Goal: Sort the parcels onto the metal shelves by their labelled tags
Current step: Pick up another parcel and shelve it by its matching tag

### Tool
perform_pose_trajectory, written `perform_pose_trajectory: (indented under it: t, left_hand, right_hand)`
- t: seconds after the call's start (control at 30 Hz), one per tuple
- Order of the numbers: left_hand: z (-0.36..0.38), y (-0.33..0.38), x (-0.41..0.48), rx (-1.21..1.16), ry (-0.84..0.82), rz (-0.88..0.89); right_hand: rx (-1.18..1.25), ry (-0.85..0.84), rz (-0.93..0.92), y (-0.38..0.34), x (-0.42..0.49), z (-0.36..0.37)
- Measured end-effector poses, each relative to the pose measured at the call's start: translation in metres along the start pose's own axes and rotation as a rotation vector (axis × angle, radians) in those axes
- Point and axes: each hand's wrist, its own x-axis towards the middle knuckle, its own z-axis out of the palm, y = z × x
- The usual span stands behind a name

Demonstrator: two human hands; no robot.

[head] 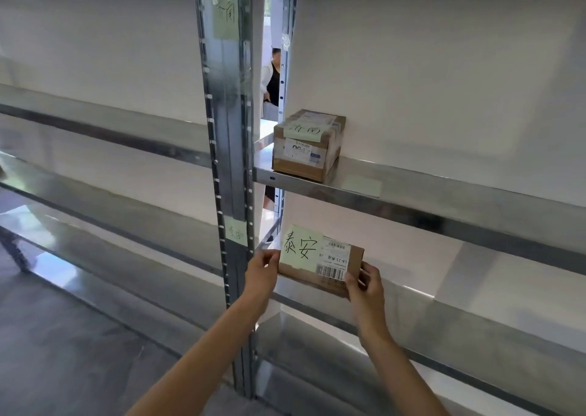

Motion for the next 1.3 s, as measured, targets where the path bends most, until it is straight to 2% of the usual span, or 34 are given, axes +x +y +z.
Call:
perform_pose_trajectory:
  t: [0.37,0.7,1.1,1.3]
  left_hand:
    - [-0.039,-0.014,0.007,-0.1,-0.038,0.004]
    - [-0.025,-0.013,-0.016,-0.147,-0.018,0.055]
    - [-0.023,-0.022,-0.01,-0.043,-0.028,0.01]
    - [-0.028,-0.024,0.003,-0.023,-0.065,0.055]
  right_hand:
    - [0.036,0.07,0.021,-0.001,-0.031,0.038]
    - [0.071,0.077,0.015,0.003,-0.045,0.015]
    - [0.065,0.097,0.045,0.02,-0.035,0.014]
    - [0.056,0.126,0.075,0.029,-0.026,0.025]
